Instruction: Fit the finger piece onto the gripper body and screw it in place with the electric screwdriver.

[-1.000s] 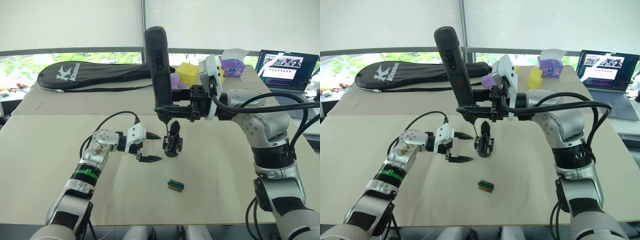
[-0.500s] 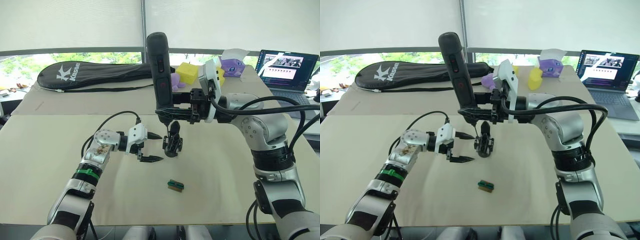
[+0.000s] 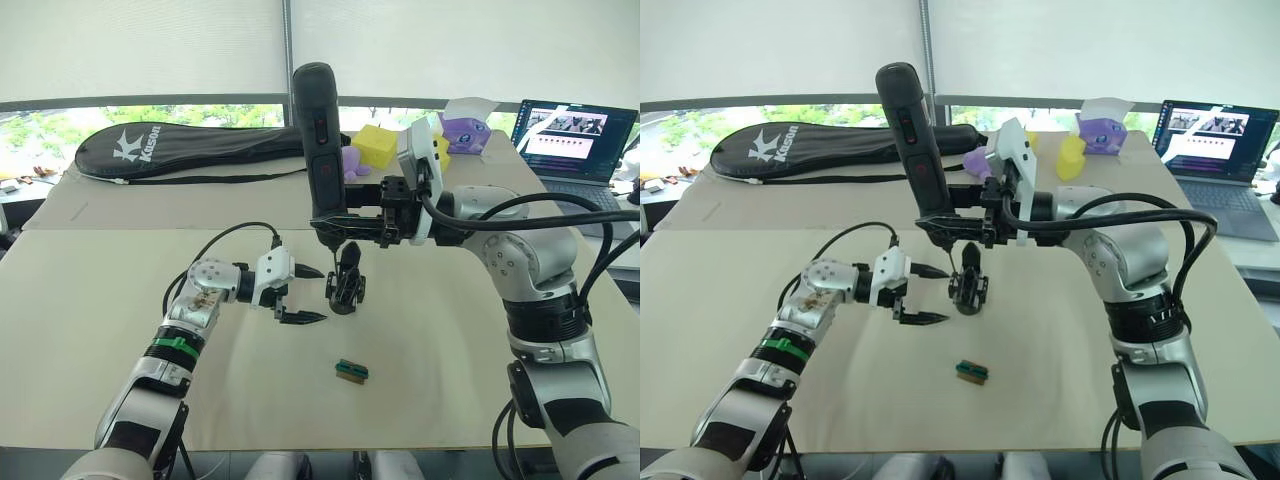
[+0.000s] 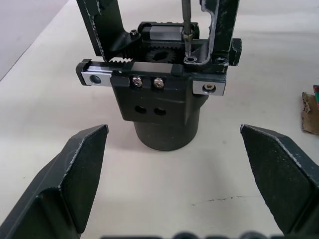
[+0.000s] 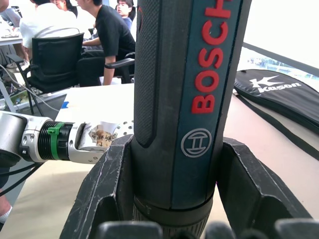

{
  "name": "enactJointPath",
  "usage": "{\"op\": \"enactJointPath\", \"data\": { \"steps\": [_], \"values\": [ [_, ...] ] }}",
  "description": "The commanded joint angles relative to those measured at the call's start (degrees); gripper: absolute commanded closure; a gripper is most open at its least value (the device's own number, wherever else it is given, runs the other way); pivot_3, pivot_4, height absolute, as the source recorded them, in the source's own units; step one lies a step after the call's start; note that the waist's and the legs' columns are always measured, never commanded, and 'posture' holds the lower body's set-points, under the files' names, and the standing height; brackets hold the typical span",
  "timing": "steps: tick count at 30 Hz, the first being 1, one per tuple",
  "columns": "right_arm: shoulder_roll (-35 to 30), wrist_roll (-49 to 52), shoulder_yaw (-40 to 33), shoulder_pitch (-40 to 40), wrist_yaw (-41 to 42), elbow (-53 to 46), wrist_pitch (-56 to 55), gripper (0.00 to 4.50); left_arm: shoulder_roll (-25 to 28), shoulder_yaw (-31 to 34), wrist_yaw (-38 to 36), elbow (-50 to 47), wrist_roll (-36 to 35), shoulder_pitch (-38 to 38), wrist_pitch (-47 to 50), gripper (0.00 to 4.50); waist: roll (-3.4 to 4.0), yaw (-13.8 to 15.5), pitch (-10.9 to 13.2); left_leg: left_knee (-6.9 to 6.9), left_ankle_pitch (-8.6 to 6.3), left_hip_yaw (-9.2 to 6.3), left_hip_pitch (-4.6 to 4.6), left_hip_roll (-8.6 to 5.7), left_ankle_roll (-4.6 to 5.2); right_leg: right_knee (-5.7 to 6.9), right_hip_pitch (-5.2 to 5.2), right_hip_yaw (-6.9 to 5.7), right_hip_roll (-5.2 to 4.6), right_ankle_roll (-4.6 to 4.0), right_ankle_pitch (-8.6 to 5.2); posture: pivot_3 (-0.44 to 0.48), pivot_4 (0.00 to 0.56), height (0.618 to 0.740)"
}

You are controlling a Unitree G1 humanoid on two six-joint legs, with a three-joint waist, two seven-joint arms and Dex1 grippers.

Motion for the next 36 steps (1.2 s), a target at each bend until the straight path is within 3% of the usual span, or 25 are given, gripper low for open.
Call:
{"op": "enactJointPath", "data": {
  "steps": [1, 36],
  "values": [
    [-0.2, 1.9, -3.2, -1.6, -0.2, -2.9, -0.3, 2.53, -0.2, 0.7, 0.0, -0.5, -0.2, -1.3, -1.2, 0.00, 0.00, 0.0, 0.0, 0.00, 0.00, 0.00, 0.00, 0.00, 0.00, 0.00, 0.00, 0.00, 0.00, 0.00, 0.00, 0.000, 0.150, 0.740],
    [0.1, -0.1, -2.2, 1.9, 0.7, -3.1, -3.4, 2.53, -1.3, -0.1, 0.0, -0.5, 0.0, -0.3, -0.9, 0.00, 0.00, 0.0, 0.0, 0.00, 0.00, -0.01, 0.00, 0.00, 0.00, 0.00, 0.00, 0.00, 0.00, 0.00, 0.00, 0.000, 0.150, 0.740]
  ]
}}
